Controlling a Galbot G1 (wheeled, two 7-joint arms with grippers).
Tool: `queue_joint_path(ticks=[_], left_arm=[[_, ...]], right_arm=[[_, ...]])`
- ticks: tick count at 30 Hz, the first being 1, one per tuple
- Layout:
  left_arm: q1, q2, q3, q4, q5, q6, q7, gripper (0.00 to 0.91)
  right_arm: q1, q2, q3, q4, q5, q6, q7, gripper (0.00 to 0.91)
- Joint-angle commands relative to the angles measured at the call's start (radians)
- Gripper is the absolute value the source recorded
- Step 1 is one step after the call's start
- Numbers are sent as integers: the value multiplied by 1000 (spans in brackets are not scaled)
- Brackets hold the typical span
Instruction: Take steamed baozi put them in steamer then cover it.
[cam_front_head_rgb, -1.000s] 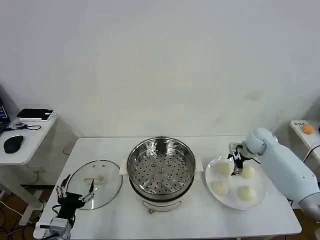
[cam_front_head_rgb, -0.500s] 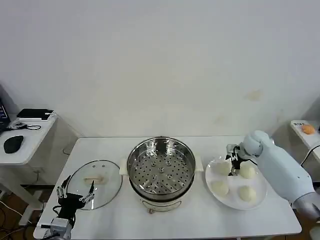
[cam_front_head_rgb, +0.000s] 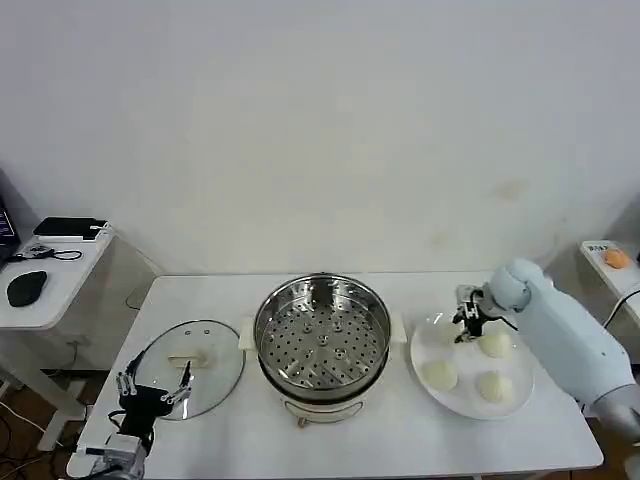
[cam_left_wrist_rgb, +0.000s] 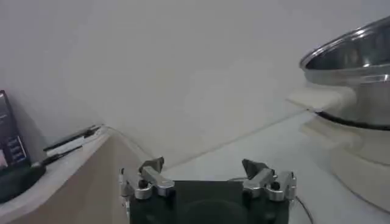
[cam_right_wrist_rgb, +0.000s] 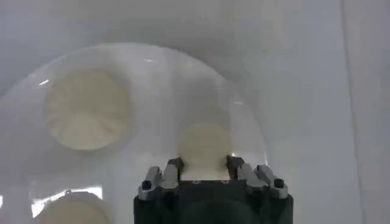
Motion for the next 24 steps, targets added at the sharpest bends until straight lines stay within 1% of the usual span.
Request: queue_joint_path(ticks=[1,4,7,8,10,12,14,19,21,24], left_arm=[[0,1,1,0,-1,-1,0,907],[-2,2,3,0,-1,-1,0,907],[-6,3,2,0,0,2,-1,907],[-7,3,2,-1,0,4,-2,907],[-9,3,1,-1,1,9,-4,907],[-11,3,0,-1,4,18,-8,907],[-10,3,-1,-4,8,21,-7,907],[-9,-4,-8,-19,8,28,-11,907],[-8,-8,-10,-22,8,28,-13,907],[-7,-12,-13,-25,8,30,-16,907]], right_arm=[[10,-25,5,56,43,-8,0,504],[63,-54,-15,102,102,-31,-17,504],[148,-75,-91,154,171,-54,-26,504],[182,-76,-123,175,204,-63,-38,504],[243,-71,-165,195,251,-77,-41,504],[336,-49,-220,209,292,-93,-46,504],[427,-17,-284,212,353,-115,-48,504],[552,69,-371,193,456,-139,-58,504],[579,108,-390,177,481,-135,-69,504],[593,152,-410,163,477,-116,-74,504]])
